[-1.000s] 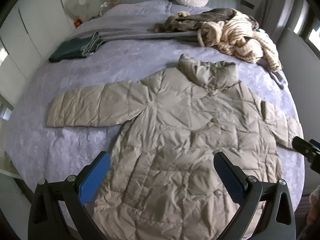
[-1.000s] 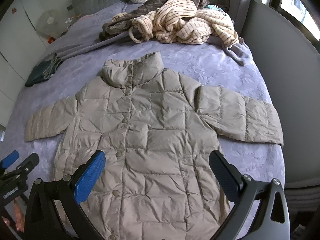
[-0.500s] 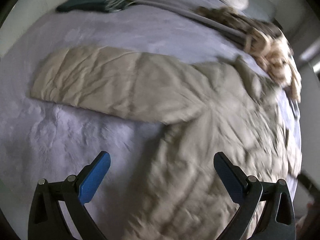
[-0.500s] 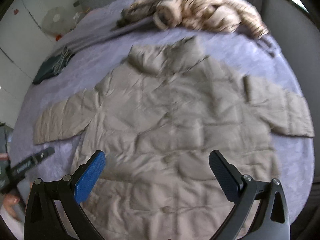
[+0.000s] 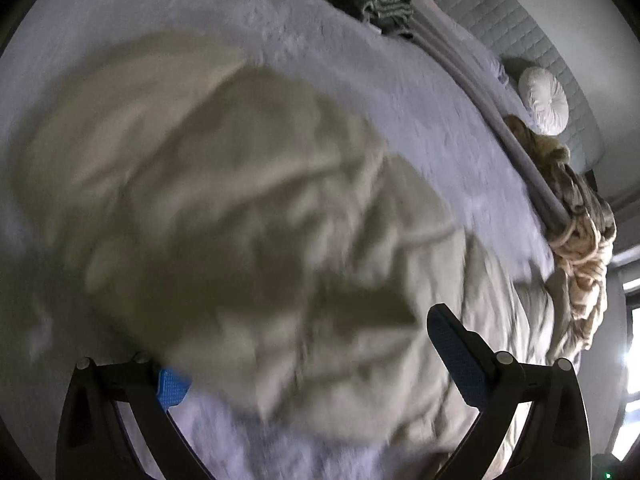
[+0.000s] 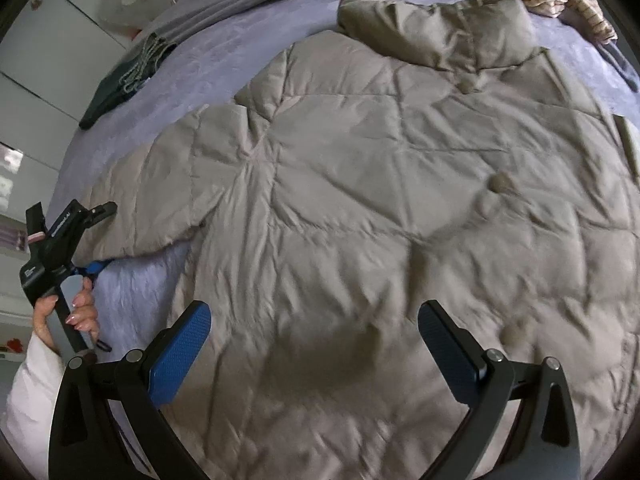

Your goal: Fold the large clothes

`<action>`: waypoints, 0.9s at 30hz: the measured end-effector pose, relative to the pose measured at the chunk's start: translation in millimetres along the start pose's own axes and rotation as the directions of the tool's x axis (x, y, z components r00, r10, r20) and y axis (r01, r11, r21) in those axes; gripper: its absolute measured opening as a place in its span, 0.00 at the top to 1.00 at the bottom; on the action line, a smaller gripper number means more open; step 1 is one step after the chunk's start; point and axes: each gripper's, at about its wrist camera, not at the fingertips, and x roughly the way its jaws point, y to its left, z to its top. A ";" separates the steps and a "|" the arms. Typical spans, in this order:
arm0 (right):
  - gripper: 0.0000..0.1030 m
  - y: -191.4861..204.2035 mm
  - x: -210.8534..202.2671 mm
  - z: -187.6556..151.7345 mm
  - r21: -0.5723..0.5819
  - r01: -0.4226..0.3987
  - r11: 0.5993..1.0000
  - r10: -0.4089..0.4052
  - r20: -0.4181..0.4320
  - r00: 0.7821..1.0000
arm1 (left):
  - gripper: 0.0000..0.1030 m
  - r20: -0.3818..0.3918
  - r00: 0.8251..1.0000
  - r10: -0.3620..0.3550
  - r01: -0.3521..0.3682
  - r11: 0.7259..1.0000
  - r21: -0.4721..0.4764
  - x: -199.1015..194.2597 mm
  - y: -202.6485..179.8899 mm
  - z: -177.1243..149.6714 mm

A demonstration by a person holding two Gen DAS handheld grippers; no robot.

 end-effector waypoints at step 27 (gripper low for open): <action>0.91 44.6 123.7 60.9 0.137 -0.352 0.926 0.362 -0.053 0.931 | 0.91 0.087 0.961 -0.263 0.157 0.776 0.611 -97.9 -215.7 -54.3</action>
